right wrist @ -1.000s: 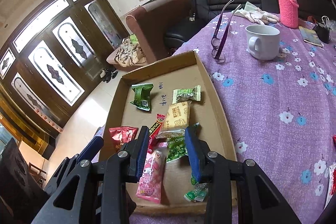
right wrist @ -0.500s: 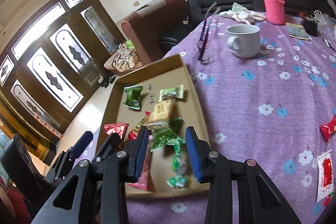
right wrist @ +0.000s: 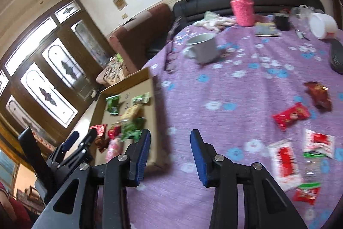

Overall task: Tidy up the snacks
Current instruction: 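Move the left gripper to the table and grasp the white-and-red ALL'S WELL packet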

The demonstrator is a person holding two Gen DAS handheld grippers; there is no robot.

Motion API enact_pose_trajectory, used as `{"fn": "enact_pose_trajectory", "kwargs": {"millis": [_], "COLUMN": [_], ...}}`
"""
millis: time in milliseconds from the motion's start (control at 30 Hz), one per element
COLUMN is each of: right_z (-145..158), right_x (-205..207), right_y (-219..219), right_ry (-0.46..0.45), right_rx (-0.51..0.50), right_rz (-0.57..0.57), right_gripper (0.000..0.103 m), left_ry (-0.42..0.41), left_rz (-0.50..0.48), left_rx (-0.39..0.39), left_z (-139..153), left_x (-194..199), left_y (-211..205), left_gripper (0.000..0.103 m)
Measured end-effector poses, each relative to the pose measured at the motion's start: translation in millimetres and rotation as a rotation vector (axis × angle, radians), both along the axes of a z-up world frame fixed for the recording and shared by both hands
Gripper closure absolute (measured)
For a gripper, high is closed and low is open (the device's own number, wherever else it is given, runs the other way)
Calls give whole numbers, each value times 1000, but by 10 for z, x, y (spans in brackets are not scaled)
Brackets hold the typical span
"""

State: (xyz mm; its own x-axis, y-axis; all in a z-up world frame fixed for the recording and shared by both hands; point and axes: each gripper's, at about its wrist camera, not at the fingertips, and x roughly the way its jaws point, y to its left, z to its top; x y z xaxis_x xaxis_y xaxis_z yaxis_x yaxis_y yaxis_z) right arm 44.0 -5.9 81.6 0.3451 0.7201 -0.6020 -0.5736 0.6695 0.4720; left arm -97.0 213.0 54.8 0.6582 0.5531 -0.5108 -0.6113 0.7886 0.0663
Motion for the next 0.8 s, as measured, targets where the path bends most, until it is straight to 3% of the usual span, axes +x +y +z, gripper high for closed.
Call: {"fn": "enact_pose_trajectory", "kwargs": {"millis": [300,533,633,800], "right_z": [-98,-374,-414,-456], "right_x": [375,629,634,641], "right_y": [-1284,-1825,-1911,-2004], "right_ry": [5,155,196,239], "right_rx": [30,94,106,142], "right_rz": [-263,-400,-424,-447], "right_gripper": [58,57,57,57], "left_ry": [-15,3,74,241], "left_rz": [-57,-238,-386,-608], "left_rx": [-23,22,-72,-396], "left_z": [170,395,333,47], "left_x": [2,205,444,975], "left_y": [-210,-903,-1203,-1570], "left_gripper": [32,32,32,32]}}
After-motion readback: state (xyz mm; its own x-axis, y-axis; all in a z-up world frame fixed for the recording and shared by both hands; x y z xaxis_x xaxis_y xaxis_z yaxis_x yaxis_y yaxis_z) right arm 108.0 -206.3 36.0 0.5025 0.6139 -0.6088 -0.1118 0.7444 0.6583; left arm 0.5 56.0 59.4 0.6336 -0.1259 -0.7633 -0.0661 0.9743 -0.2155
